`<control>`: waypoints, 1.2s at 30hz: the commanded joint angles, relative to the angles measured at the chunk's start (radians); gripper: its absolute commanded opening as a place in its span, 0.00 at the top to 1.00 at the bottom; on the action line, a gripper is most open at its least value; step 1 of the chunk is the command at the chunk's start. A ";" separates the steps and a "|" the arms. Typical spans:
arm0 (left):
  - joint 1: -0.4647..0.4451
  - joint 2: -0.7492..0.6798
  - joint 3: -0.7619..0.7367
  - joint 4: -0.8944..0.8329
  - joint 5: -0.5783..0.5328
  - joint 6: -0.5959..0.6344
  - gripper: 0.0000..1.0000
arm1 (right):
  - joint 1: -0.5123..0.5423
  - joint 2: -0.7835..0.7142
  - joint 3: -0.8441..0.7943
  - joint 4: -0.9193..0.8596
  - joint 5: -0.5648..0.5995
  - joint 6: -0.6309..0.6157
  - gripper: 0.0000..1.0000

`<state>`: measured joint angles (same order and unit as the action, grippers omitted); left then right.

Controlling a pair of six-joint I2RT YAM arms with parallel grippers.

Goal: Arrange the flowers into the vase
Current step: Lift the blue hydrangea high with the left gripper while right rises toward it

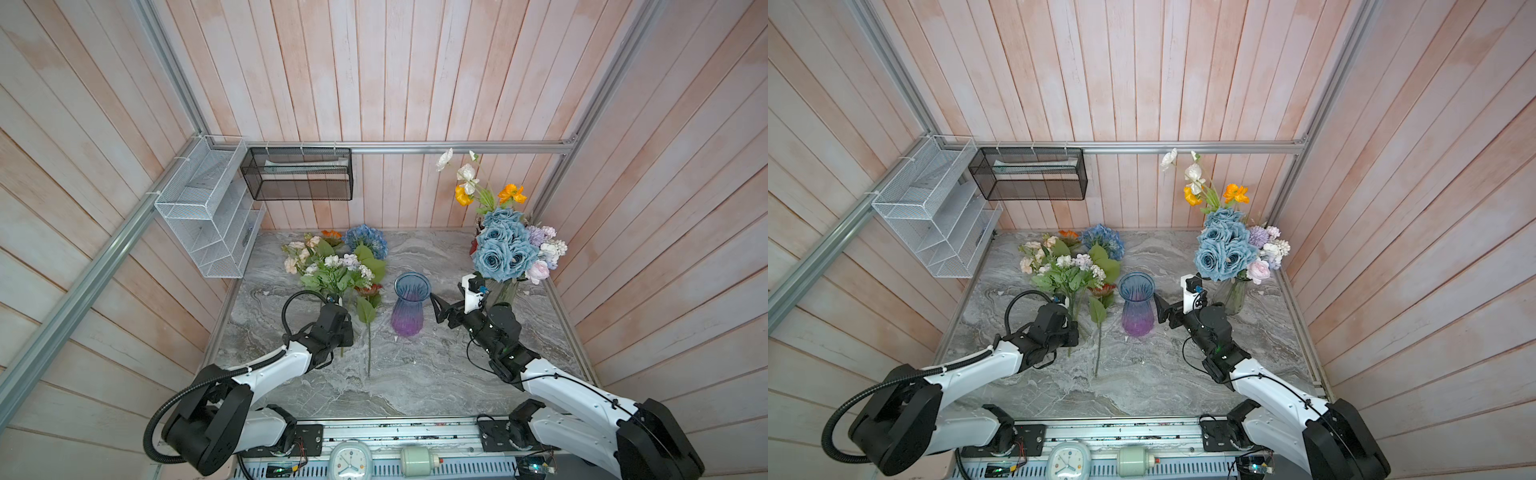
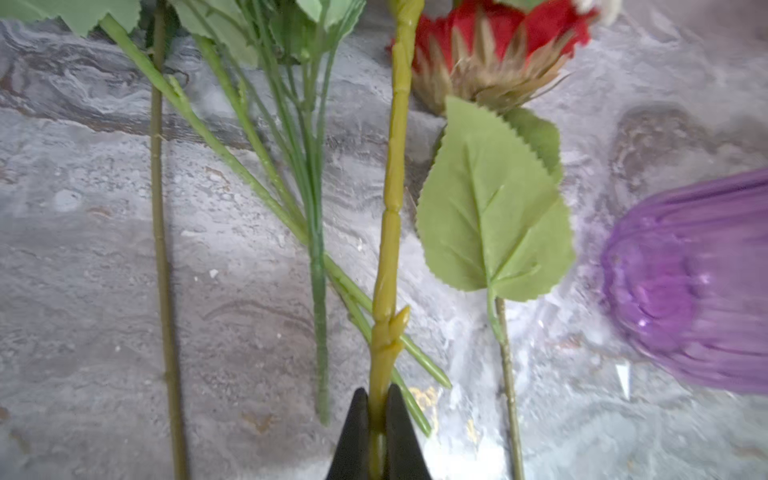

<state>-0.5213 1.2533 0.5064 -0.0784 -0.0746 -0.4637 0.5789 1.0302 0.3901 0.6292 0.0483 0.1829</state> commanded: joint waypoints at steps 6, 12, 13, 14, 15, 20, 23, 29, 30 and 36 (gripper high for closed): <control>0.095 -0.170 -0.048 0.254 0.320 -0.076 1.00 | -0.001 -0.008 0.070 0.027 -0.002 -0.014 0.02; 0.105 -0.193 -0.044 0.355 0.312 -0.126 1.00 | -0.001 -0.032 0.121 -0.012 -0.009 -0.047 0.02; 0.104 -0.192 -0.039 0.378 0.310 -0.129 1.00 | -0.001 -0.034 0.131 -0.015 -0.009 -0.057 0.02; 0.104 -0.188 -0.032 0.405 0.311 -0.130 1.00 | -0.001 -0.039 0.145 -0.019 -0.008 -0.069 0.02; 0.104 -0.185 -0.024 0.427 0.317 -0.130 1.00 | -0.001 -0.040 0.161 -0.026 -0.010 -0.078 0.02; 0.104 -0.165 0.013 0.546 0.378 -0.114 1.00 | -0.001 -0.023 0.261 -0.057 -0.073 -0.091 0.02; 0.104 -0.155 0.026 0.635 0.429 -0.100 1.00 | -0.001 0.016 0.332 -0.057 -0.157 -0.051 0.02; 0.097 -0.123 0.065 0.788 0.494 -0.069 1.00 | -0.001 0.154 0.493 -0.053 -0.302 0.023 0.04; 0.094 -0.116 0.070 0.812 0.503 -0.065 1.00 | -0.001 0.180 0.520 -0.050 -0.329 0.035 0.04; 0.053 -0.103 0.081 0.894 0.506 -0.017 1.00 | -0.001 0.328 0.665 -0.019 -0.510 0.098 0.05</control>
<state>-0.4500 1.1427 0.5556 0.7078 0.4011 -0.5343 0.5789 1.3163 0.9993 0.5858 -0.3283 0.2241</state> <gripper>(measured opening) 0.082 0.953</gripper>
